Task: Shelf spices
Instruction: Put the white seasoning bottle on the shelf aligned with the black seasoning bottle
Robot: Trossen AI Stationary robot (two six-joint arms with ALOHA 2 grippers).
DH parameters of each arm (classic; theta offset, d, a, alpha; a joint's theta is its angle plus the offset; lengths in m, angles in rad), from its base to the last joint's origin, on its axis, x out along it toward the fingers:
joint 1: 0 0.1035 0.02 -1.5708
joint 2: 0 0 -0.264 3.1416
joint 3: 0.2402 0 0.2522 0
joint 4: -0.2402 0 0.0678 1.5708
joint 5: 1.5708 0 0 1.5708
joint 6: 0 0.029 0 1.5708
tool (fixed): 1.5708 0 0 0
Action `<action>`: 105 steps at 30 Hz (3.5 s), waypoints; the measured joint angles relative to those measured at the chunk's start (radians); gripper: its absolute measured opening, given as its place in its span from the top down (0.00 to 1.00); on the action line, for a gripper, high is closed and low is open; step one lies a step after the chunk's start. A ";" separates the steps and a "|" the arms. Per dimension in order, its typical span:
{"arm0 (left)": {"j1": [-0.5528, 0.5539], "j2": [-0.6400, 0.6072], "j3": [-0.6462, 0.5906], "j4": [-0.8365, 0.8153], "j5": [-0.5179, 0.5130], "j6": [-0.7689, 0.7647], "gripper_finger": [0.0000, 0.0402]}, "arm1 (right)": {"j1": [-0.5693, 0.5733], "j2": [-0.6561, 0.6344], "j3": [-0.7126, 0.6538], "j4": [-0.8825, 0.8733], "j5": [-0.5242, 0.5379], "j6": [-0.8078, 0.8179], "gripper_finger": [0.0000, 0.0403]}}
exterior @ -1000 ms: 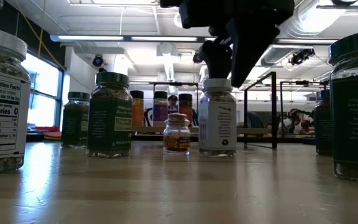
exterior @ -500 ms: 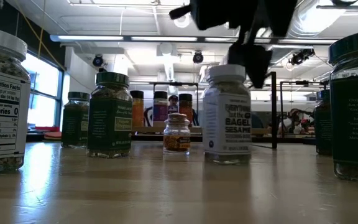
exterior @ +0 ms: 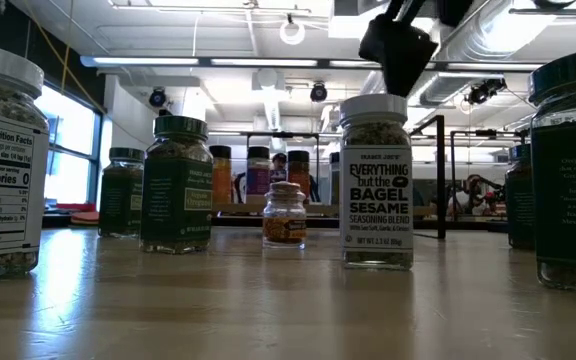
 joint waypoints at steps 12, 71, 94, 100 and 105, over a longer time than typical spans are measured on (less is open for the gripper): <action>0.000 0.000 0.000 0.001 0.016 -0.007 0.23 | -0.007 0.062 -0.001 0.038 0.196 0.111 0.24; 0.000 0.017 0.000 0.126 0.201 -0.076 0.23 | -0.164 0.240 -0.055 0.166 -0.192 1.326 0.32; 0.000 0.016 0.000 0.095 0.214 -0.060 0.23 | -0.048 0.299 -0.053 0.303 -0.159 1.572 0.44; 0.000 0.016 0.000 0.095 0.217 -0.064 0.23 | -0.049 0.295 -0.053 0.272 -0.138 1.530 0.63; 0.000 0.016 0.000 0.095 0.217 -0.082 0.23 | -0.079 0.275 -0.054 0.223 -0.111 1.418 0.76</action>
